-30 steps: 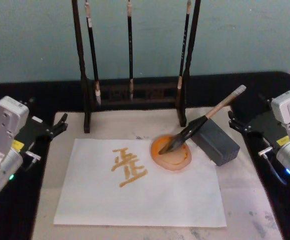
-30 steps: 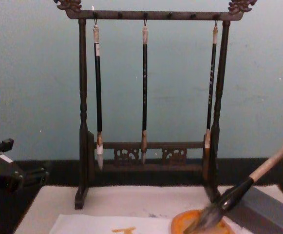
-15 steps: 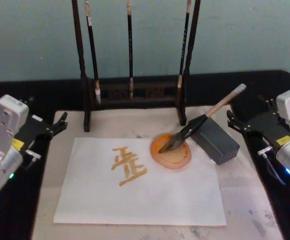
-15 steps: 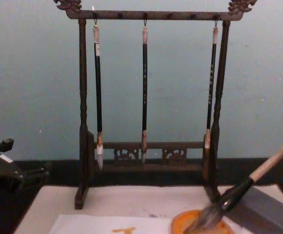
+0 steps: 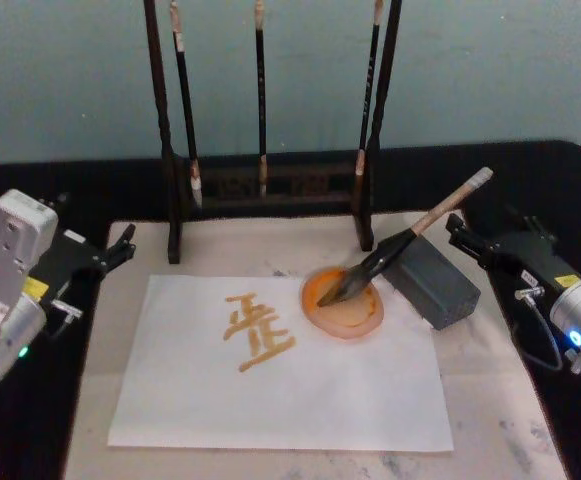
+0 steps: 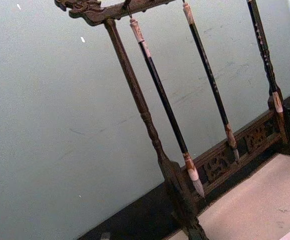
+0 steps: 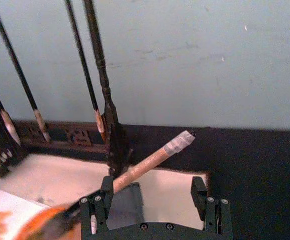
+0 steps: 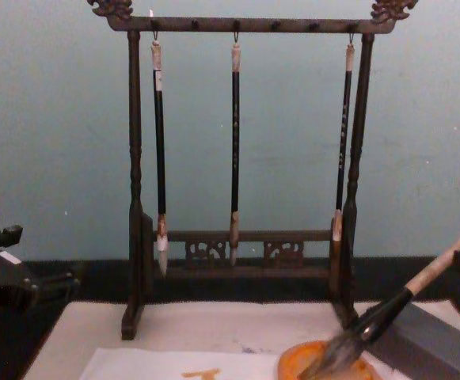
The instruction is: Pick up the brush from the inkstone, write on the paper, then place the brush back to its original position.
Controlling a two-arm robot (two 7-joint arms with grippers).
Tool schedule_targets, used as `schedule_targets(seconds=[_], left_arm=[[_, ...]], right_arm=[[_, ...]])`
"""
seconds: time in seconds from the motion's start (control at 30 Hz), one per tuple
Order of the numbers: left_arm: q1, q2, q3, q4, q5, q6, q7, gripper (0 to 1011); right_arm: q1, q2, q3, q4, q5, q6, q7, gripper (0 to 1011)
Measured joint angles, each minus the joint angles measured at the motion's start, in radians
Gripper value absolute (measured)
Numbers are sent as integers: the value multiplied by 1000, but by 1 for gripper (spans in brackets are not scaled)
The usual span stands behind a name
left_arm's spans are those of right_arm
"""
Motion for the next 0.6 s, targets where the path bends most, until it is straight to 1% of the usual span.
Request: schedule_targets(seconds=[0.03,0.07,0.1,0.13,0.2,0.23,0.27,0.37,0.43,0.47,0.5,0.57,0.6], left_arm=[[0,0,0,0,0,0,0,1010],[0,0,0,0,0,0,0,1010],[0,0,0,0,0,0,0,1010],[0,0,0,0,0,0,0,1010],[0,0,0,0,0,0,0,1010],[0,0,0,0,0,0,0,1010],[0,0,0,0,0,0,0,1010],[0,0,0,0,0,0,0,1010],[0,0,0,0,0,0,0,1010],[0,0,0,0,0,0,0,1010],[0,0,0,0,0,0,0,1010],[0,0,0,0,0,0,0,1010],[0,0,0,0,0,0,0,1010]], right_arm=[[-2,-7,8,-2,15,11,4,1000],[-4,-20,22,-3,49,35,12,1000],[-4,-27,30,-4,65,47,15,1000],[-5,-38,42,-4,90,69,22,1000],[-5,-48,52,-4,113,89,28,1000],[-4,-57,61,-2,133,108,34,1000],[-4,-57,61,-2,133,108,34,1000],[10,-73,76,13,186,153,46,1000],[16,-79,80,21,208,170,47,1000],[22,-85,84,28,234,189,47,1000],[22,-85,84,28,234,189,47,1000],[36,-99,94,43,284,225,43,1000],[40,-103,96,48,295,231,40,1000]])
